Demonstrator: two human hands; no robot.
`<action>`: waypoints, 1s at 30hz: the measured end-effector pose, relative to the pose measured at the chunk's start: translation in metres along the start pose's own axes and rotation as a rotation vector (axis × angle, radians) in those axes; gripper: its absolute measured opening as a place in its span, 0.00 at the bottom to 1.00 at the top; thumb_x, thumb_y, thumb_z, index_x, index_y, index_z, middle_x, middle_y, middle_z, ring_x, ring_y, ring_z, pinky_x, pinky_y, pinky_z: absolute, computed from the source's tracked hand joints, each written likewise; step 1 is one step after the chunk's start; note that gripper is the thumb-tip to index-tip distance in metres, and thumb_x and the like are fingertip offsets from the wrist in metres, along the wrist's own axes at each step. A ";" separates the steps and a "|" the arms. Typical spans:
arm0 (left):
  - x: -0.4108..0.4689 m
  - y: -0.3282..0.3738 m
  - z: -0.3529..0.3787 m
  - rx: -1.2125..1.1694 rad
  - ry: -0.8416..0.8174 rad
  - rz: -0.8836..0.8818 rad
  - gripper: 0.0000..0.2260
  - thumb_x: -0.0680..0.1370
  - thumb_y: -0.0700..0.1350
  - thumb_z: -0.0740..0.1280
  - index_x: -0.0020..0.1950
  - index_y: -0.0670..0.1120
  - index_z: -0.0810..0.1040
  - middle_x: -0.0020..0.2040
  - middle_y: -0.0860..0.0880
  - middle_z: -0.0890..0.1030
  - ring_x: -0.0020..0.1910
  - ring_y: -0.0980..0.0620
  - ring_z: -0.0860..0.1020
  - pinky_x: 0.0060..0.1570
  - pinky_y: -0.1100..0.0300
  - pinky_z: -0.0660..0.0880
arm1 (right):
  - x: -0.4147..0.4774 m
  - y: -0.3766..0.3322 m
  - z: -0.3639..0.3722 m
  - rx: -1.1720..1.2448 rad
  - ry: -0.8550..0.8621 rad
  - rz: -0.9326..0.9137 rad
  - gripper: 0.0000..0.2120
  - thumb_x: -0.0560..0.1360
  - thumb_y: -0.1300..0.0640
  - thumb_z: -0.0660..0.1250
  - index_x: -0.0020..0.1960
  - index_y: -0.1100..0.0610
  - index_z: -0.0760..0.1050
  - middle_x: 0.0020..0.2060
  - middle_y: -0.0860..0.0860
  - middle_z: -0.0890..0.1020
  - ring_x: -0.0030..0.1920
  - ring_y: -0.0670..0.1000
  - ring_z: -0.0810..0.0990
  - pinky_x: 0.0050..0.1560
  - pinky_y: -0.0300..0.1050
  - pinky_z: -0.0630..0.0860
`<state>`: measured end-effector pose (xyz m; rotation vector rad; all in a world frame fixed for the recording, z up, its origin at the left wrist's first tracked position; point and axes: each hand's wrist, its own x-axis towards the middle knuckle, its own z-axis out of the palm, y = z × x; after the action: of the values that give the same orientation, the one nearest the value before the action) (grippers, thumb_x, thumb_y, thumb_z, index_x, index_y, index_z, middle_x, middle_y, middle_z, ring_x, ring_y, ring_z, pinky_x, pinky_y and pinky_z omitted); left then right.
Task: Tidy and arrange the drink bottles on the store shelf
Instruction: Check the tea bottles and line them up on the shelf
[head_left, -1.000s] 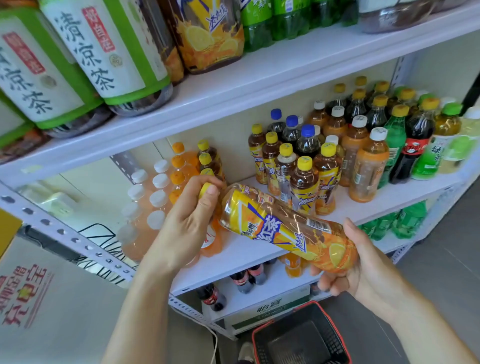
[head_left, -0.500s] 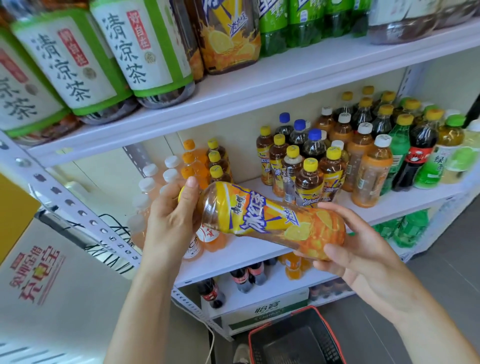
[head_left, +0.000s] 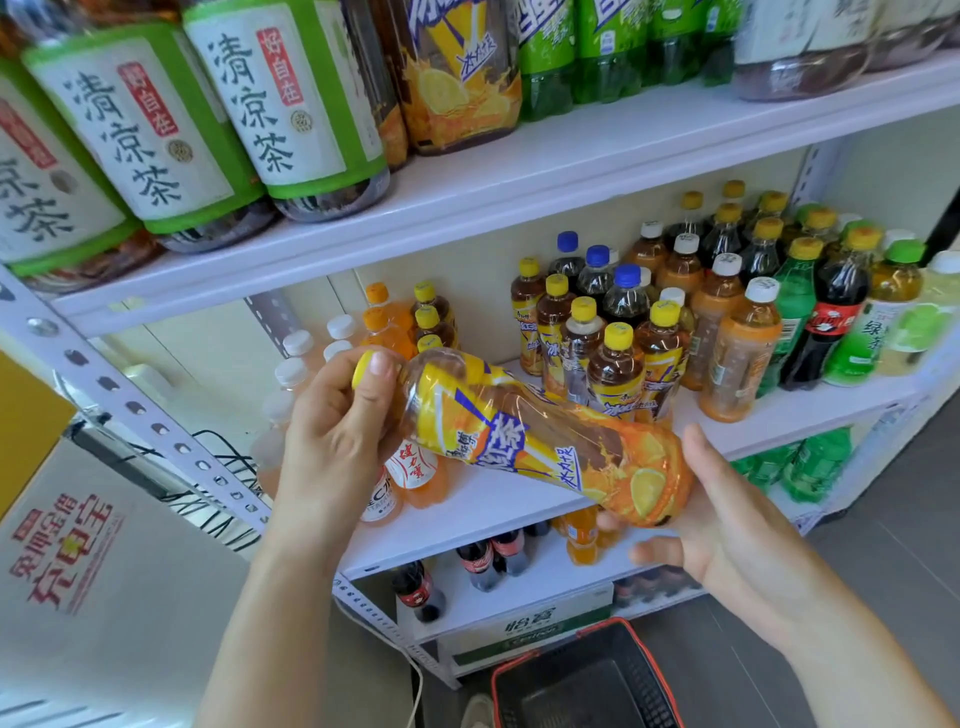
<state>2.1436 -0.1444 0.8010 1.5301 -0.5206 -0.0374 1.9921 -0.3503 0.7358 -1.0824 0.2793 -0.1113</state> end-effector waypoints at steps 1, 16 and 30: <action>0.000 0.000 0.001 0.010 0.015 0.003 0.19 0.77 0.54 0.61 0.50 0.36 0.75 0.27 0.59 0.67 0.26 0.62 0.65 0.27 0.71 0.69 | 0.000 -0.001 -0.001 0.011 -0.021 -0.033 0.28 0.66 0.34 0.73 0.56 0.53 0.82 0.53 0.64 0.83 0.48 0.62 0.82 0.37 0.48 0.81; 0.013 -0.002 -0.013 0.074 -0.106 -0.031 0.04 0.79 0.47 0.64 0.49 0.49 0.78 0.31 0.60 0.72 0.27 0.61 0.67 0.25 0.72 0.64 | 0.009 0.005 0.006 -0.105 0.104 0.040 0.31 0.68 0.30 0.58 0.43 0.57 0.83 0.36 0.70 0.82 0.24 0.57 0.78 0.20 0.40 0.74; 0.023 -0.001 0.000 0.202 0.122 -0.034 0.14 0.82 0.51 0.63 0.39 0.46 0.74 0.27 0.53 0.67 0.26 0.56 0.64 0.26 0.63 0.62 | 0.016 0.004 -0.002 -0.044 -0.077 -0.083 0.33 0.64 0.50 0.80 0.67 0.46 0.73 0.58 0.59 0.81 0.53 0.63 0.82 0.45 0.50 0.82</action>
<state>2.1646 -0.1521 0.8073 1.7268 -0.4107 0.0845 2.0065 -0.3535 0.7284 -1.1399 0.1687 -0.1377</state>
